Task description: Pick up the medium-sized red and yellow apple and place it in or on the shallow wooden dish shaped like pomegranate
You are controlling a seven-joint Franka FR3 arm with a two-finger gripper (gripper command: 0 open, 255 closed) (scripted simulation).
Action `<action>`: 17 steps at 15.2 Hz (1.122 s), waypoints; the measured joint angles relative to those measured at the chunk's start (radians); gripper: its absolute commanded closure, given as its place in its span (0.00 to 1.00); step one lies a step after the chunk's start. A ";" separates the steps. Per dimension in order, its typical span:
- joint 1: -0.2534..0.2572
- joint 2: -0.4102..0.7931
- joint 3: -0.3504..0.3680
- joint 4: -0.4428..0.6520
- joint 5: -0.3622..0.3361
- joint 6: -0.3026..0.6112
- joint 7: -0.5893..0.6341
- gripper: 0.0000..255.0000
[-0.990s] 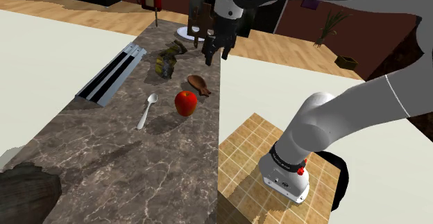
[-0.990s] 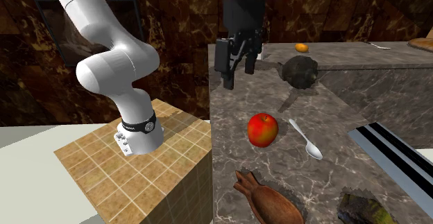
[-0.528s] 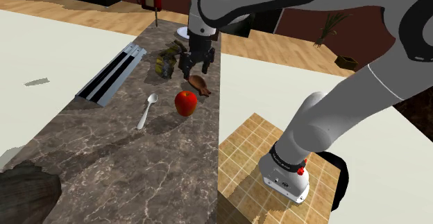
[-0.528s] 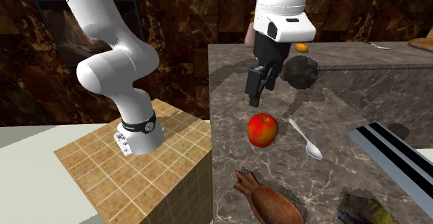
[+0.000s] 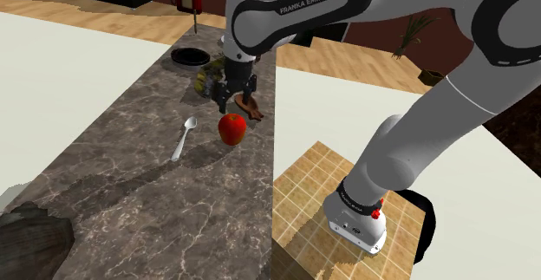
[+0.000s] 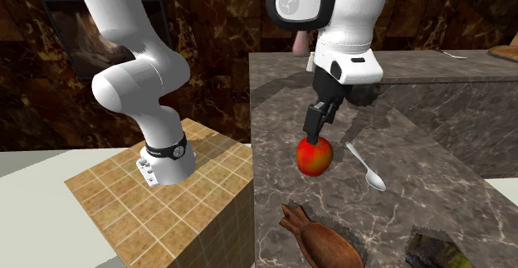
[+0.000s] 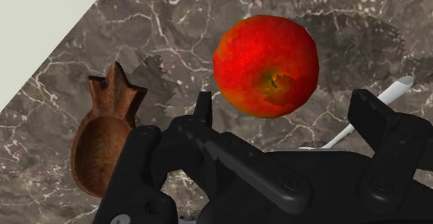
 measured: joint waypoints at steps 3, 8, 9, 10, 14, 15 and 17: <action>0.003 0.010 0.004 -0.020 0.002 0.031 0.002 0.00; 0.003 0.012 0.005 -0.023 0.002 0.036 0.003 0.00; 0.003 0.012 0.005 -0.023 0.002 0.036 0.003 1.00; 0.003 0.012 0.005 -0.023 0.002 0.036 0.003 1.00; 0.003 0.012 0.005 -0.023 0.002 0.036 0.003 1.00; 0.003 0.012 0.005 -0.023 0.002 0.036 0.003 1.00; 0.003 0.012 0.005 -0.023 0.002 0.036 0.003 1.00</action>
